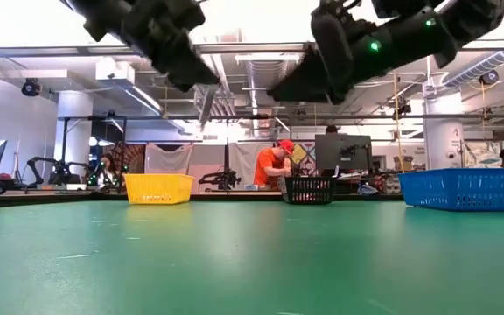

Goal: Sort candy by brand, put in halloween buckets
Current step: Put the pink candy into the yellow basket

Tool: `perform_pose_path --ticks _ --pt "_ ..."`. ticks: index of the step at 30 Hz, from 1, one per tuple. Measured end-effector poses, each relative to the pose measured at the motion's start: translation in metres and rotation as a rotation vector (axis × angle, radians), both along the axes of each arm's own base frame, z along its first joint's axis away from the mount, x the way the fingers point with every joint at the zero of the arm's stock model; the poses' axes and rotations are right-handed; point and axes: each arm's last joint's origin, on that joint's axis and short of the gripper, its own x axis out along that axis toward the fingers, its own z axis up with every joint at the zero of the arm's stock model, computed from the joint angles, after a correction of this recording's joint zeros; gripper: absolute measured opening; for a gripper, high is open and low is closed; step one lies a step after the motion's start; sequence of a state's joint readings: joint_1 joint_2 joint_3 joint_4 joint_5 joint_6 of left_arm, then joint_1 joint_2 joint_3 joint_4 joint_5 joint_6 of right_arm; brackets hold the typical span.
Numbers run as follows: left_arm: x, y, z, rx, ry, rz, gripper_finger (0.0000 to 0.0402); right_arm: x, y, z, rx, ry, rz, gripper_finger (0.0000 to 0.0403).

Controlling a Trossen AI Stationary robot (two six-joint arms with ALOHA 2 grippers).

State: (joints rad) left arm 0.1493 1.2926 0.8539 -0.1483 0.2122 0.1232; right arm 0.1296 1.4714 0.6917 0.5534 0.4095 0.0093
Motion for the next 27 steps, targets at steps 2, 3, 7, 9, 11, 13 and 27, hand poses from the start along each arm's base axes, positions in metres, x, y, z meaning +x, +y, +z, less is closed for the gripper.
perform_pose_path --ticks 2,3,7,9,11,13,27 --pt "0.003 -0.003 0.005 -0.031 -0.059 0.011 0.0000 0.003 0.002 0.001 -0.023 -0.069 0.012 0.0192" --pt "0.005 -0.005 0.008 -0.047 -0.089 0.014 0.0000 0.004 0.002 0.001 -0.035 -0.089 0.015 0.0192" --pt "0.013 -0.013 0.014 -0.090 -0.183 0.011 0.0000 0.015 0.003 -0.004 -0.065 -0.089 0.022 0.0192" --pt "0.018 -0.016 0.014 -0.097 -0.214 0.013 0.0000 0.021 0.006 -0.005 -0.091 -0.082 0.033 0.0192" --pt "0.021 -0.018 0.012 -0.095 -0.220 0.015 0.0000 0.029 0.008 -0.005 -0.109 -0.082 0.041 0.0192" --pt "0.024 -0.019 0.010 -0.095 -0.228 0.014 0.0000 0.035 0.009 -0.004 -0.111 -0.088 0.018 0.0192" --pt "0.032 -0.018 0.002 -0.071 -0.232 0.015 0.0000 0.055 0.012 0.009 -0.137 -0.107 -0.038 0.0032"
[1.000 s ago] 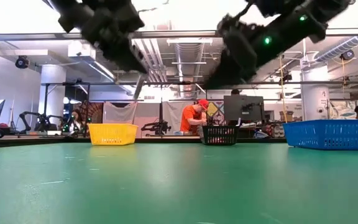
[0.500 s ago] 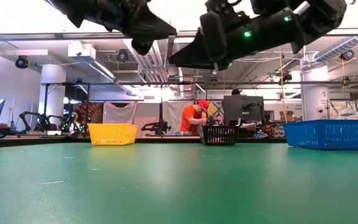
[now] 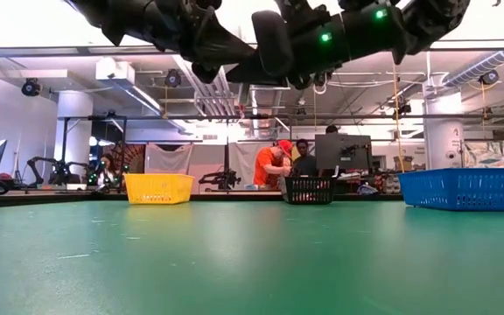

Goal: Sort candy by brand, put in halloween buckets
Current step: Put the pink candy into the yellow basket

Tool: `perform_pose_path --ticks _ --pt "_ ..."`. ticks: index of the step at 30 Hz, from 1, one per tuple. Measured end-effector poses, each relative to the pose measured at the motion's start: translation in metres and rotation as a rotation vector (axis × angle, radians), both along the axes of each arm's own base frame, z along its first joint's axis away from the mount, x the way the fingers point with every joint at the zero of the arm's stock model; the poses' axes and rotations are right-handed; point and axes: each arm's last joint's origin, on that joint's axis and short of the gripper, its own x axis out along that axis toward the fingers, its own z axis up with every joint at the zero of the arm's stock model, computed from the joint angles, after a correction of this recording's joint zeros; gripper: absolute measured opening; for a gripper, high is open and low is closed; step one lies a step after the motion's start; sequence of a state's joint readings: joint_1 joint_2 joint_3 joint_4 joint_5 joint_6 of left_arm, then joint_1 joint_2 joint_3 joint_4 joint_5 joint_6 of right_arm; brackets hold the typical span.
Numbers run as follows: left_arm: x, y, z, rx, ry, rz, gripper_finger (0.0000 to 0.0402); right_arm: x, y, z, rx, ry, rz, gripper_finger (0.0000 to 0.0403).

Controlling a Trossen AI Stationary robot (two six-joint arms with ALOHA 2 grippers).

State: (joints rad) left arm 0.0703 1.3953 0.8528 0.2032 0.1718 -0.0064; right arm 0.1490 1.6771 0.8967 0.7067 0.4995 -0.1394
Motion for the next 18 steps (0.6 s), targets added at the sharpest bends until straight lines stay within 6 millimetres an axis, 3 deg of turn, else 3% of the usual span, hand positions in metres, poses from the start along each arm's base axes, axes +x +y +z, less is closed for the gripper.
perform_pose_path --ticks 7,14,18 --pt "-0.002 -0.001 0.004 -0.022 -0.013 0.004 0.0018 -0.001 0.000 0.002 0.017 -0.008 -0.002 0.0034" --pt "-0.011 0.003 0.016 0.048 -0.014 0.039 0.0112 -0.001 -0.001 0.000 0.040 0.000 -0.009 0.0034" --pt "-0.023 0.007 0.034 0.162 0.023 0.124 0.0162 0.002 -0.012 0.003 0.070 -0.021 -0.041 0.0034"
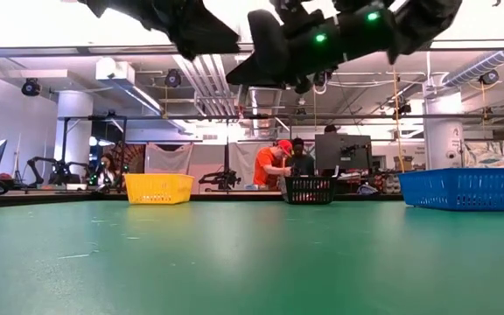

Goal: Sort candy by brand, put in halloween buckets
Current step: Put the pink candy into the yellow basket

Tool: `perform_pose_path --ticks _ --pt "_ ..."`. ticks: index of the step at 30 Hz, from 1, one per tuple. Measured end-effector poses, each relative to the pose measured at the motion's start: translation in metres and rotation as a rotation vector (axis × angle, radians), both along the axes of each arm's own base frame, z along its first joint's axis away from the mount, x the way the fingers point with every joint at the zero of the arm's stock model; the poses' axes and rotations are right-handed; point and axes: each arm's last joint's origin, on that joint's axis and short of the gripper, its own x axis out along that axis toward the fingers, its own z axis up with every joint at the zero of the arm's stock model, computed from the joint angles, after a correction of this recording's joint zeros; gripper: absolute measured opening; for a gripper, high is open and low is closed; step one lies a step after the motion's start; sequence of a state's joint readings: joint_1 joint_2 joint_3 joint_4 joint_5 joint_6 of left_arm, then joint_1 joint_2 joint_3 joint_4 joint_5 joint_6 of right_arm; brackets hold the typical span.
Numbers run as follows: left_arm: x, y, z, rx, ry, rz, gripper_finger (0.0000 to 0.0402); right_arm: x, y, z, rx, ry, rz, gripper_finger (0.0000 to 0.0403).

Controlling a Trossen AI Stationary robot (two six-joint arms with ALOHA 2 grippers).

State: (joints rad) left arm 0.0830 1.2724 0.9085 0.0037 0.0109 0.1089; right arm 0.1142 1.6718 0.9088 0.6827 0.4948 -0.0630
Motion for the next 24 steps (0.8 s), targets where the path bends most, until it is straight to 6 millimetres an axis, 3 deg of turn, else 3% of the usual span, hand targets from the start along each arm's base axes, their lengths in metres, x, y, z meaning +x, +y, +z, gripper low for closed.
perform_pose_path --ticks 4,9,17,24 --pt "-0.018 0.000 0.030 0.047 0.009 0.037 0.0186 0.014 -0.025 0.009 0.026 -0.040 0.001 0.0034" --pt "-0.048 -0.003 0.062 0.027 -0.032 0.048 0.0189 0.048 -0.059 0.012 0.041 -0.076 0.041 0.0034" --pt "-0.094 -0.007 0.076 -0.029 -0.119 0.095 0.0189 0.106 -0.110 -0.004 0.037 -0.112 0.004 0.0034" --pt "-0.109 -0.009 0.076 -0.029 -0.146 0.094 0.0189 0.135 -0.144 -0.021 0.108 -0.156 0.004 0.0033"
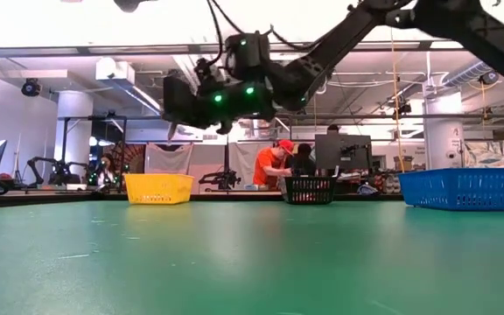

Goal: Sort candy by brand, put in halloween buckets
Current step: Put the pink candy into the yellow basket, then return to Home Position

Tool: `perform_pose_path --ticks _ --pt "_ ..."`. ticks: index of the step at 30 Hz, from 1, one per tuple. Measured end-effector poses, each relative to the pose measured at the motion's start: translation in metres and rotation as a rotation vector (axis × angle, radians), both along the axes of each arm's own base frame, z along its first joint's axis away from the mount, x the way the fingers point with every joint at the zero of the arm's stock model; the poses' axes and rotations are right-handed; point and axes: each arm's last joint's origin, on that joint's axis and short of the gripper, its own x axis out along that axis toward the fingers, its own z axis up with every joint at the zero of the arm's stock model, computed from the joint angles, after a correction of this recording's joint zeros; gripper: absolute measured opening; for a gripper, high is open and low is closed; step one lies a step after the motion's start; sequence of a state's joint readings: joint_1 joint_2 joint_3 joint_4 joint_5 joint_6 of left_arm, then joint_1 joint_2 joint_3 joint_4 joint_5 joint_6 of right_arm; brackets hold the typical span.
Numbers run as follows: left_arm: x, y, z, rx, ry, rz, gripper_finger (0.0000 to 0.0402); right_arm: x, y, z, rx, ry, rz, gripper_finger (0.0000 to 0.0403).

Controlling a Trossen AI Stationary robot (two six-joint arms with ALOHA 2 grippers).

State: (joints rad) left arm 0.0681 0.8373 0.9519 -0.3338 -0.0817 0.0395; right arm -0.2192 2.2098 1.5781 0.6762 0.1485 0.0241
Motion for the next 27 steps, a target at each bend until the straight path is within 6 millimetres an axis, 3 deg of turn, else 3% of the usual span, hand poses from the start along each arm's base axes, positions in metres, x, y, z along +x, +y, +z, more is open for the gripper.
perform_pose_path --ticks 8,18,24,27 --pt "-0.001 0.001 -0.007 0.008 0.015 0.024 0.0189 0.023 -0.013 -0.013 0.046 0.063 0.000 0.0034" --pt "0.001 0.001 -0.008 0.008 0.022 0.023 0.0189 0.047 -0.026 -0.021 0.128 0.189 -0.072 0.0096" --pt "0.001 0.001 -0.009 0.007 0.034 0.023 0.0189 0.050 -0.026 -0.018 0.131 0.238 -0.072 0.0133" --pt "0.001 0.001 -0.012 0.004 0.061 0.023 0.0189 0.043 -0.024 -0.006 0.105 0.313 -0.066 0.0152"
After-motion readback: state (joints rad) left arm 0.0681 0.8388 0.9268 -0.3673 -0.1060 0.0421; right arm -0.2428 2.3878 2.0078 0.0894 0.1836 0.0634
